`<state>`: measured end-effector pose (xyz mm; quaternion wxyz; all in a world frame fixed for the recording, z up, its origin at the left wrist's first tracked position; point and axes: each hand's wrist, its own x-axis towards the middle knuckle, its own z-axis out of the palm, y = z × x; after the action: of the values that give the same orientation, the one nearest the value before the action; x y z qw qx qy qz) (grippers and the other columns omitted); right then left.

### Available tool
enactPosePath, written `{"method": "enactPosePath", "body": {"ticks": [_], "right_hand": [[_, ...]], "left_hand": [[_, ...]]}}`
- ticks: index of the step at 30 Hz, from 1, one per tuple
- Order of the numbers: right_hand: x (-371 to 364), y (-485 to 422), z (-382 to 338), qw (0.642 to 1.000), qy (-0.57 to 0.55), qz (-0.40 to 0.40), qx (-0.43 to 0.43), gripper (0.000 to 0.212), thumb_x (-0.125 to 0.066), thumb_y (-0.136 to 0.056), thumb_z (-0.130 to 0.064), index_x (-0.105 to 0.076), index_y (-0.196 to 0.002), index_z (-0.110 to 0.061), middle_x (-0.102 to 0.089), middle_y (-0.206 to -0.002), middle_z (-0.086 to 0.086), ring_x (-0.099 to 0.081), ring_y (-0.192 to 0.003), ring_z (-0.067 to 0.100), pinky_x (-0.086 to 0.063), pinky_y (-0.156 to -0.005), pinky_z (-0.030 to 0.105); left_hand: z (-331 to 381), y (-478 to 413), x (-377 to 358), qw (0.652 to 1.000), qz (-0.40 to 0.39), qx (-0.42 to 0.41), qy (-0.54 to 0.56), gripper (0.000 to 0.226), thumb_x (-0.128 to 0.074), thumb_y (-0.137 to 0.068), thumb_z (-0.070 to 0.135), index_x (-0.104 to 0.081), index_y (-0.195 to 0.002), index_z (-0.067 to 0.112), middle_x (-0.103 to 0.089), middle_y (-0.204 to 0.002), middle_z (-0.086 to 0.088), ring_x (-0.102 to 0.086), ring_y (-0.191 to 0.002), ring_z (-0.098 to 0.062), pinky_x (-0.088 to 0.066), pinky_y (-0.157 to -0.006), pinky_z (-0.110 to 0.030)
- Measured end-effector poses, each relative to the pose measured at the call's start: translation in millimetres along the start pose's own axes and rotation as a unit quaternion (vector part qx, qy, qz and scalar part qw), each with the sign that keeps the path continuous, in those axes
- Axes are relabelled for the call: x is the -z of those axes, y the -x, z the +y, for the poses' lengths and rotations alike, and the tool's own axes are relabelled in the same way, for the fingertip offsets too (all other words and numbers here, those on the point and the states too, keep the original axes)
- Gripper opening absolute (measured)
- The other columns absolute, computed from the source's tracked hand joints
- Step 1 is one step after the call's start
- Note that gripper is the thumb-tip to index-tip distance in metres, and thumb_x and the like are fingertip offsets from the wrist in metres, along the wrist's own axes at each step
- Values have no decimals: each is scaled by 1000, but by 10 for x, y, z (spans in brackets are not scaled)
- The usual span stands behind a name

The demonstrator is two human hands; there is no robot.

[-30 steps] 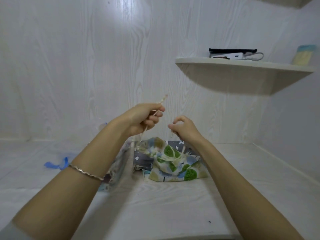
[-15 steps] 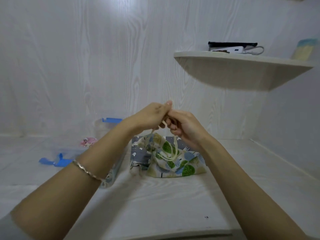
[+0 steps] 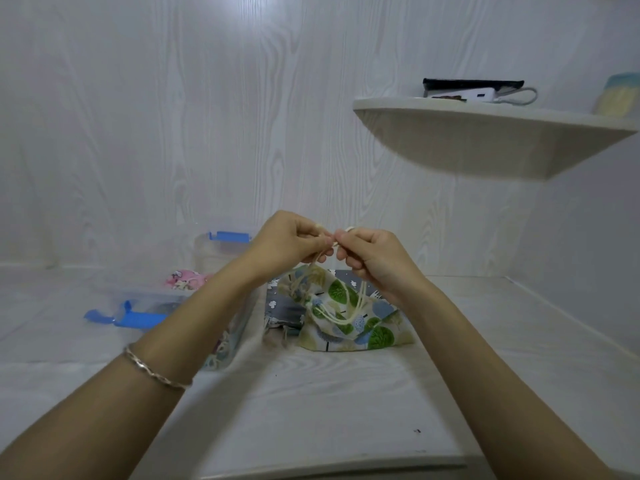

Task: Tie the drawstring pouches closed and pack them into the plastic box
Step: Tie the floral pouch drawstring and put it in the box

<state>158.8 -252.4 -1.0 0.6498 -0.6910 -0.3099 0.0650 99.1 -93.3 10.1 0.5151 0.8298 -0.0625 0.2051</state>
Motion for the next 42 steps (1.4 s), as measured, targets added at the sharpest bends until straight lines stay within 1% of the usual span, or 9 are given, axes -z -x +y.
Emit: {"method": "enactPosePath", "body": {"ticks": [6, 11, 15, 20, 26, 30, 35, 39, 42], "right_hand": [[40, 21, -33, 987, 151, -5, -61, 20, -69, -85, -24, -55, -96, -15, -61, -76, 1, -47, -54, 11, -35, -45, 23], [51, 21, 77, 943, 320, 4, 92, 39, -45, -91, 2, -65, -112, -25, -57, -104, 3, -55, -80, 12, -47, -77, 29], [18, 72, 11, 990, 119, -77, 22, 37, -47, -92, 4, -69, -72, -16, -70, -83, 4, -57, -63, 7, -38, -62, 18], [2, 58, 20, 986, -39, -159, -1, 13, -57, -93, -14, -59, -103, -6, -56, -64, -3, -38, -51, 7, -28, -50, 20], [-46, 8, -38, 995, 1, 26, 94, 15, -57, -96, -19, -62, -110, -14, -45, -56, -1, -36, -47, 7, -29, -45, 19], [-22, -35, -27, 994, -11, 40, 105, 15, -56, -97, -14, -71, -92, -12, -51, -58, -2, -39, -49, 6, -31, -46, 18], [16, -91, 11, 985, -131, 85, 66, 19, -50, -100, -15, -66, -90, -15, -65, -89, 1, -58, -85, 12, -44, -83, 27], [237, -103, -23, 899, -431, 75, -11, 25, -42, -102, -18, -58, -84, -13, -72, -93, 6, -68, -99, 20, -45, -100, 36], [359, -104, 67, 852, -517, 76, -21, 28, -39, -103, -18, -58, -87, -6, -60, -69, 1, -67, -67, 14, -50, -93, 36]], "left_hand": [[-95, 11, -7, 995, 89, 38, 19, 10, -67, -88, 11, -73, -84, 5, -73, -74, -7, -60, -60, -10, -49, -60, -23], [-29, 25, 37, 989, 32, 79, 117, 9, -63, -90, 6, -70, -91, 0, -70, -73, -4, -56, -52, -2, -46, -54, -13], [3, 19, 27, 988, 40, 76, 131, 12, -63, -90, 5, -70, -97, -1, -70, -75, -5, -57, -53, -2, -49, -56, -13], [5, 23, -41, 988, 68, 72, 118, 9, -64, -89, 6, -71, -92, 2, -68, -76, -13, -60, -64, -11, -52, -63, -20], [13, 55, -28, 983, 64, 87, 151, 10, -65, -89, 10, -70, -82, 5, -71, -72, -2, -55, -60, -8, -48, -57, -14], [25, 79, -26, 982, 49, 83, 159, 9, -65, -90, 12, -69, -87, 5, -72, -77, -3, -59, -58, -3, -49, -59, -15], [41, 101, 44, 974, 90, 76, 192, 13, -56, -95, 10, -67, -93, 4, -72, -85, -9, -67, -72, -11, -55, -68, -18], [23, 73, 165, 929, 170, 73, 319, 25, -41, -103, 20, -58, -90, 7, -72, -100, -12, -70, -95, -19, -56, -87, -31], [-15, 11, 285, 809, 196, 102, 546, 28, -32, -105, 21, -45, -83, 11, -60, -59, -3, -63, -56, -13, -58, -63, -24]]}}
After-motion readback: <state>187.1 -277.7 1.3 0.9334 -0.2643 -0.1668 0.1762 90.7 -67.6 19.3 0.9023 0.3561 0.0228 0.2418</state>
